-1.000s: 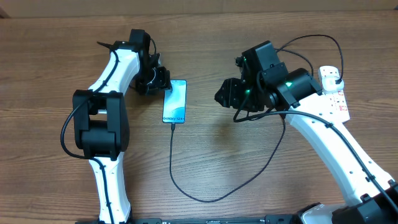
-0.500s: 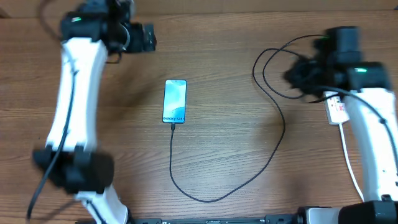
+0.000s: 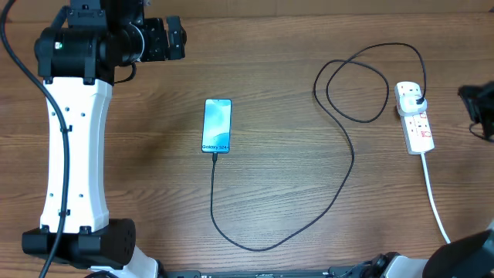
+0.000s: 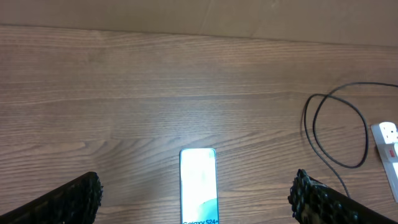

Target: Plug charger to phone and switch on socket

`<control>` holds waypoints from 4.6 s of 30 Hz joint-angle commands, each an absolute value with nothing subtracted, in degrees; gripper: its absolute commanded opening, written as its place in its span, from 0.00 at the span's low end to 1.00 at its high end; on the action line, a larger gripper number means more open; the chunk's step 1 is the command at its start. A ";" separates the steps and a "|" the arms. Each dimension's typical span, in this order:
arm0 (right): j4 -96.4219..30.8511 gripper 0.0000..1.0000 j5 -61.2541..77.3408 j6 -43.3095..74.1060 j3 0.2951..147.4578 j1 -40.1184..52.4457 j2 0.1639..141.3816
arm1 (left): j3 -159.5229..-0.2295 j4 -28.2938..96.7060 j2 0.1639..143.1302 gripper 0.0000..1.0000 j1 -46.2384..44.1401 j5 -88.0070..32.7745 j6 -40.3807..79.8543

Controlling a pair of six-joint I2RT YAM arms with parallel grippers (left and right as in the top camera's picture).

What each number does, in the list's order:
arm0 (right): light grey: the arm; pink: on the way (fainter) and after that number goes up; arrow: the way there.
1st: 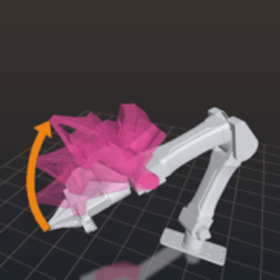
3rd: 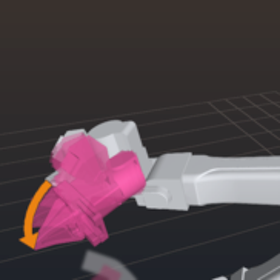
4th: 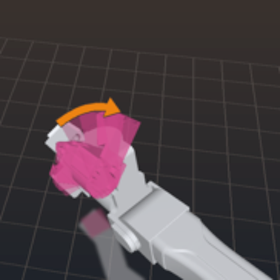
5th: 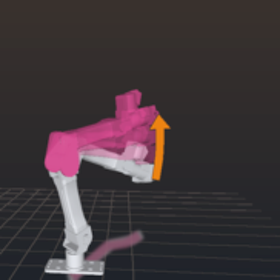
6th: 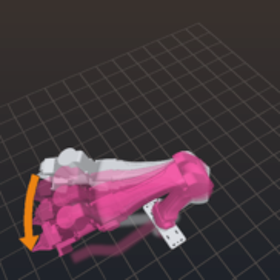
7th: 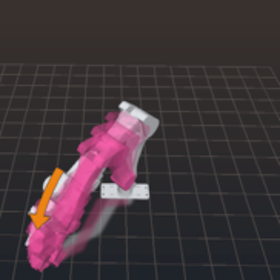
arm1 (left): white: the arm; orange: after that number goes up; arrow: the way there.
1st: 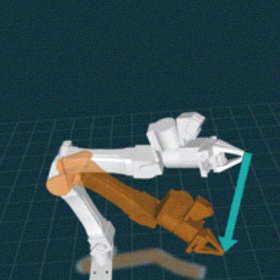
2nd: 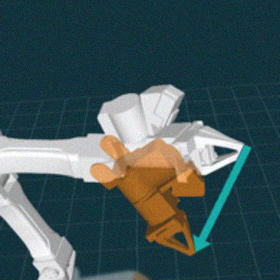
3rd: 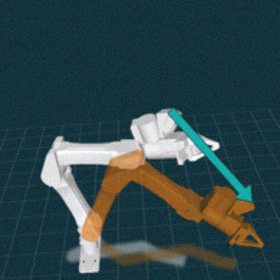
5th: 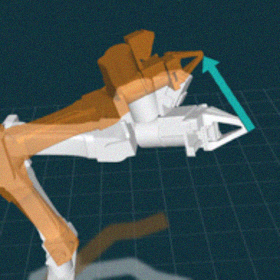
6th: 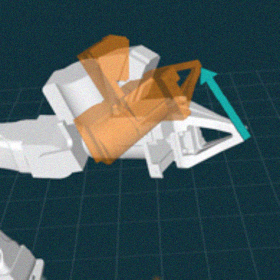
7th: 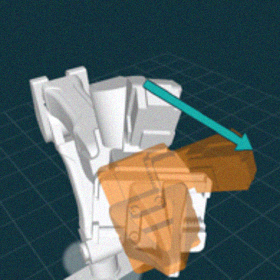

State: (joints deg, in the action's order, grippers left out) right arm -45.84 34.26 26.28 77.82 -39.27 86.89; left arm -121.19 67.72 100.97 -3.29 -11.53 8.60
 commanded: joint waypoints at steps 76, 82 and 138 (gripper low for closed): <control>-20.60 0.04 39.46 32.58 67.99 -35.33 120.05 | -120.92 67.53 100.97 1.00 -3.44 -11.99 7.92; -20.47 0.04 38.00 32.60 68.03 -36.10 120.03 | -120.92 67.51 100.97 1.00 -3.44 -11.99 7.92; -63.81 1.00 22.48 12.08 76.25 -9.58 58.92 | -120.92 67.51 100.97 1.00 -3.44 -11.99 7.92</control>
State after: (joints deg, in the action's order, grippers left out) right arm -63.94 23.46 12.19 75.33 -9.98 58.43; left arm -121.12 67.72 101.01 -3.29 -11.55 8.60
